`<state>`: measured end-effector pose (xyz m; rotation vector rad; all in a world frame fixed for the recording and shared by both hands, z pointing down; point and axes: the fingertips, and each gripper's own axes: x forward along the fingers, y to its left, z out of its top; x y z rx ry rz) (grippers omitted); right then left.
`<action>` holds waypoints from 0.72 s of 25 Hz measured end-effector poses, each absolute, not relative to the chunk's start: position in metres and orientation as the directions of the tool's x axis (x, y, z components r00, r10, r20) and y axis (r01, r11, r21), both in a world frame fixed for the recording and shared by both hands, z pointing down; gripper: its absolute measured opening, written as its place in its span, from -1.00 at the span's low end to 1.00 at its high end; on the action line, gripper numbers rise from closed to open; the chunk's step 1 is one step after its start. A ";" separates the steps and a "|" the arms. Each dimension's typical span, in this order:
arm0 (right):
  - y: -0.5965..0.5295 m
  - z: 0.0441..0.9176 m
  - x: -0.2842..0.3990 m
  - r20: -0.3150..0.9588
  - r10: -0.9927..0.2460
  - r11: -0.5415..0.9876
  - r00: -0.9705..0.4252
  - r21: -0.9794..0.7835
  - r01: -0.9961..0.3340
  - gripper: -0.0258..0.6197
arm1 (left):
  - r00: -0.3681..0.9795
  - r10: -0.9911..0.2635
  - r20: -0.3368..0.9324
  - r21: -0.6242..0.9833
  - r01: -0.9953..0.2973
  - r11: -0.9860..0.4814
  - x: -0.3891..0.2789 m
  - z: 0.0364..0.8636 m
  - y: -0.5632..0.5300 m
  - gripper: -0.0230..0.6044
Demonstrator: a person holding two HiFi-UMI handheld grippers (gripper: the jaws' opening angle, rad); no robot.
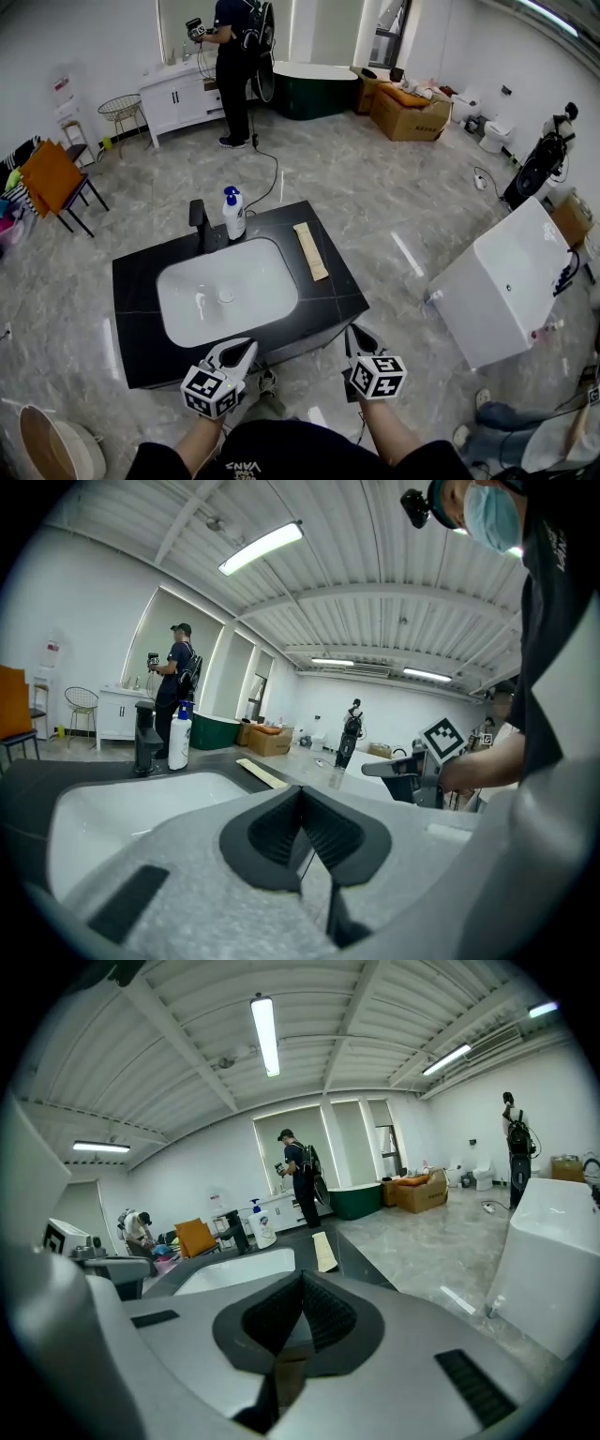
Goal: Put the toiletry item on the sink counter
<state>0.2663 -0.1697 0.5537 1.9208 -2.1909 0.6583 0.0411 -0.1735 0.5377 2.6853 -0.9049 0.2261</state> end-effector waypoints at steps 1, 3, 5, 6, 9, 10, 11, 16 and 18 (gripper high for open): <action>-0.162 0.553 0.267 0.391 -0.906 0.078 -0.164 -0.227 -0.971 -0.92 | 0.791 -0.562 0.243 0.225 -0.610 -0.760 0.042 0.537 -0.168 -0.89; -0.146 0.550 0.267 0.382 -0.910 0.072 -0.161 -0.235 -0.969 -0.92 | 0.793 -0.557 0.248 0.218 -0.606 -0.765 0.042 0.536 -0.156 -0.89; -0.132 0.548 0.267 0.370 -0.915 0.071 -0.162 -0.249 -0.966 -0.92 | 0.793 -0.554 0.252 0.211 -0.604 -0.769 0.043 0.536 -0.145 -0.89; -0.126 0.547 0.265 0.363 -0.917 0.073 -0.167 -0.259 -0.963 -0.92 | 0.794 -0.553 0.252 0.207 -0.603 -0.770 0.042 0.535 -0.141 -0.89; -0.109 0.544 0.260 0.343 -0.921 0.085 -0.184 -0.283 -0.955 -0.92 | 0.797 -0.548 0.253 0.203 -0.598 -0.776 0.042 0.536 -0.129 -0.89; -0.103 0.543 0.259 0.339 -0.922 0.088 -0.187 -0.288 -0.954 -0.92 | 0.799 -0.546 0.253 0.203 -0.595 -0.778 0.043 0.536 -0.124 -0.89; -0.097 0.542 0.258 0.335 -0.923 0.090 -0.189 -0.290 -0.953 -0.92 | 0.801 -0.543 0.252 0.205 -0.593 -0.779 0.043 0.536 -0.120 -0.89; -0.074 0.543 0.257 0.329 -0.926 0.087 -0.185 -0.290 -0.953 -0.92 | 0.810 -0.532 0.248 0.215 -0.581 -0.785 0.044 0.537 -0.099 -0.89; -0.064 0.543 0.258 0.330 -0.927 0.081 -0.180 -0.292 -0.953 -0.92 | 0.812 -0.528 0.247 0.216 -0.577 -0.787 0.045 0.537 -0.091 -0.89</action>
